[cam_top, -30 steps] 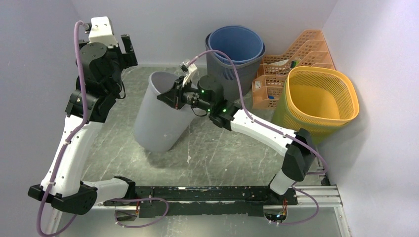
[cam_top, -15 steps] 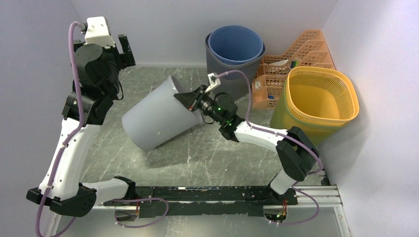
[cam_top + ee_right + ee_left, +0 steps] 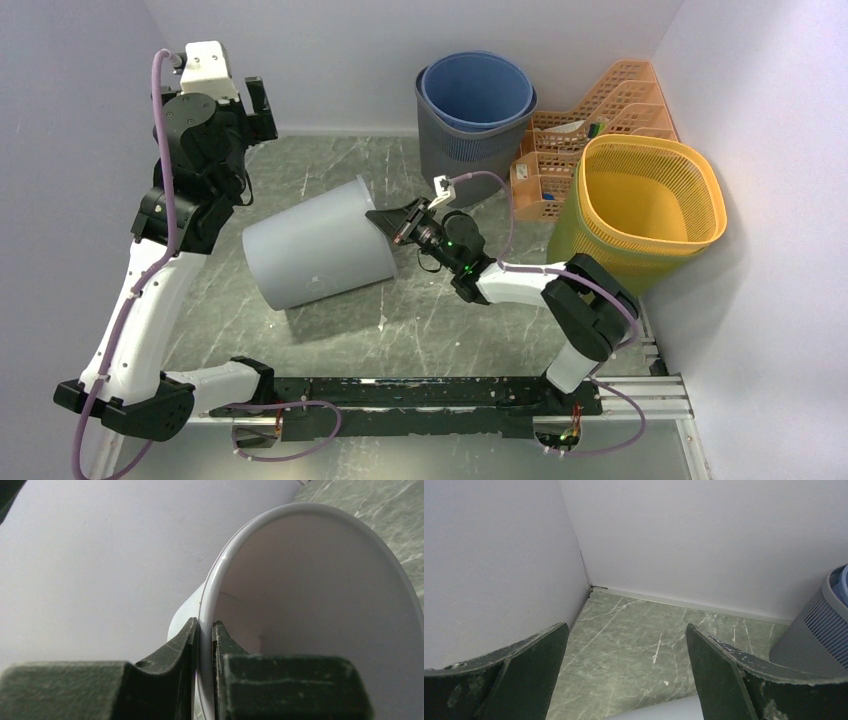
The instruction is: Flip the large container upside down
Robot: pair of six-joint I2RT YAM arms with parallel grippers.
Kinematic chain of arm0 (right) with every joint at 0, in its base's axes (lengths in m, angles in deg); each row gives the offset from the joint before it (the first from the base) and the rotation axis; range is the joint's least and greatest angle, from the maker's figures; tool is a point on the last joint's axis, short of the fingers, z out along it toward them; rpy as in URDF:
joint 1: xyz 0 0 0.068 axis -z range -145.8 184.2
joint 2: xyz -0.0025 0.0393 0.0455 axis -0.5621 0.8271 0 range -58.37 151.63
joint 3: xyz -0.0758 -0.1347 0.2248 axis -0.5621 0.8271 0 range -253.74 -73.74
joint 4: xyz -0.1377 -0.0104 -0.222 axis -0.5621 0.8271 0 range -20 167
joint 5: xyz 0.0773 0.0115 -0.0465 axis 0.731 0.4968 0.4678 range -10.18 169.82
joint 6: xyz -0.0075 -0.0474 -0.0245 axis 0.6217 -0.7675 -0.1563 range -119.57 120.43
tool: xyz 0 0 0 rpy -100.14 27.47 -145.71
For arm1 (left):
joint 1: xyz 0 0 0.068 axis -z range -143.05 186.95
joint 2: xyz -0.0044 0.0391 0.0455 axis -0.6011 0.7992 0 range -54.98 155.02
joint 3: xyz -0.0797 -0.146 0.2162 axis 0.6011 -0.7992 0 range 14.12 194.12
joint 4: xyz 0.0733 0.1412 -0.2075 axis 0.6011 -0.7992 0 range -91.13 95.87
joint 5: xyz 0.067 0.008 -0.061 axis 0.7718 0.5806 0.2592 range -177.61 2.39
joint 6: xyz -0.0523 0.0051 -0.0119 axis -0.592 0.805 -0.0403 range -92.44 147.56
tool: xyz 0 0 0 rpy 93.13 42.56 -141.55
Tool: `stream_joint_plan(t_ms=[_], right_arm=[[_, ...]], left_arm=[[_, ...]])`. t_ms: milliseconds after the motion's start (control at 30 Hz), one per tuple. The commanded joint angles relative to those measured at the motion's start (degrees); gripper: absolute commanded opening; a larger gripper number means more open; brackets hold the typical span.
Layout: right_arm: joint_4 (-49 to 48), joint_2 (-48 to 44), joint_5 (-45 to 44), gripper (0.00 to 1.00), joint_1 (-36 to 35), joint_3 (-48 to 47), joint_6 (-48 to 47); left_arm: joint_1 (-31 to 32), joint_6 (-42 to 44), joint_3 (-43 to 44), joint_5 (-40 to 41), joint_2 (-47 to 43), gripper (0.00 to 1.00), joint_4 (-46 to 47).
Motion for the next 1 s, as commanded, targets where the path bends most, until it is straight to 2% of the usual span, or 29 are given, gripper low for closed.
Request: stream_joint_plan(t_ms=[0,67,100,200,233,367,433,467,500,667,967], right_arm=[[1.34,3.33,2.46,0.14,-0.74,1.1,0.8],[2.02,3.15,3.15,0.18,-0.93,0.53,-0.1],[2.62,2.98,3.6,0.16,-1.08,0.21,-0.6],[0.66,2.96,6.5,0.0,-1.07,-0.22,-0.7],[-1.99,3.21,7.83,0.0,-1.06,0.29,0.34],[-24.54,8.39,10.25,0.0,-0.75,4.16,11.75],[-40.28,14.86,8.58,0.0,-0.62,5.33,18.93],[-44.92,18.02,6.83,0.0,-0.45,5.11,23.62],[-45.73,20.17,6.57,0.0,-0.43,3.28,26.49],[-45.68,20.66,6.15,0.0,-2.34,-3.09,21.73],[-45.75,28.64,3.38,0.0,-3.7,-15.71,27.16]], left_arm=[[-0.27,0.55,-0.93,-0.17,-0.49,0.99,1.58],[-0.27,0.71,-1.14,0.01,-0.44,0.99,1.78],[-0.27,0.77,-1.42,0.05,-0.5,0.99,1.97],[-0.27,0.82,-2.22,0.19,-0.64,0.99,2.66],[-0.27,0.89,-2.25,0.23,-0.62,0.99,2.72],[-0.27,0.78,-1.36,-0.07,-0.22,0.99,2.34],[-0.27,0.46,-0.61,-0.57,-0.2,0.99,2.02],[-0.28,0.39,-0.32,-0.84,-0.2,0.99,1.86],[-0.27,0.37,-0.06,-0.99,-0.2,0.99,1.7],[-0.27,1.05,0.8,-0.34,-0.24,0.99,1.03],[-0.27,1.12,0.81,-0.37,-0.02,0.99,1.04]])
